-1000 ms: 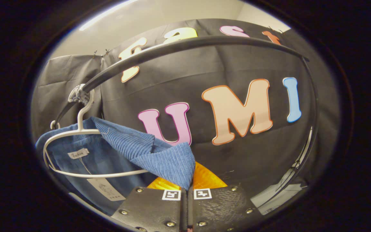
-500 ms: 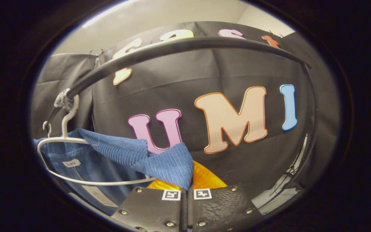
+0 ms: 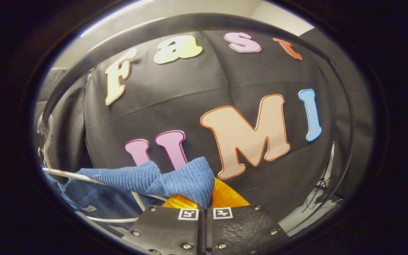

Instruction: Grasp the clothes on the hanger with both hands and then place them into the laundry hamper below.

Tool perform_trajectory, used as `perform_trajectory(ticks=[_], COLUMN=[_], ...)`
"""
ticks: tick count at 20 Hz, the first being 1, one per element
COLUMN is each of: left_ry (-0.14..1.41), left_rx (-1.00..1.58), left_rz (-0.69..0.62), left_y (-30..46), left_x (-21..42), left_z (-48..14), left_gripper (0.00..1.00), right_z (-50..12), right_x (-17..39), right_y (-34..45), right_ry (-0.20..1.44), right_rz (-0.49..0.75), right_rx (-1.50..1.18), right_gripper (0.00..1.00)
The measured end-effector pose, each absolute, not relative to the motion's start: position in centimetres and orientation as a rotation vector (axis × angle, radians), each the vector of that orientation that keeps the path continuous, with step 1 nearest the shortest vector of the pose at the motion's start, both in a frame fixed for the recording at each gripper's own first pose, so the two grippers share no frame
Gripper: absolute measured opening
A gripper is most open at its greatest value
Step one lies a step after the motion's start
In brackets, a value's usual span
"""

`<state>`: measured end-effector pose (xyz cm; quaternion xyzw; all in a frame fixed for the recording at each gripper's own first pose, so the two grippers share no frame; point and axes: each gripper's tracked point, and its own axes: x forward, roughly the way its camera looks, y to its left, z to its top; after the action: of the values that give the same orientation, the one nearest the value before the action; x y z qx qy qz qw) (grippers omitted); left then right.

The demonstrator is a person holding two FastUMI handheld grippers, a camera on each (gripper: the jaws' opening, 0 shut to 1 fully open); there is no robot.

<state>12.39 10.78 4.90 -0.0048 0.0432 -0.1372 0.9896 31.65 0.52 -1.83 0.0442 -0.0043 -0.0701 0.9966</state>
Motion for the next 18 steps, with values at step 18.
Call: perform_trajectory(ticks=[18], left_ry=[0.113], left_rx=[-0.1], left_rz=[-0.256], left_y=[8.3], left_x=[17.3], left_z=[-1.7], left_gripper=[0.01], right_z=[-10.0], right_x=[35.0], right_y=[-1.6], right_ry=[0.005], right_rz=[-0.231], right_rx=[0.151], right_gripper=[0.01])
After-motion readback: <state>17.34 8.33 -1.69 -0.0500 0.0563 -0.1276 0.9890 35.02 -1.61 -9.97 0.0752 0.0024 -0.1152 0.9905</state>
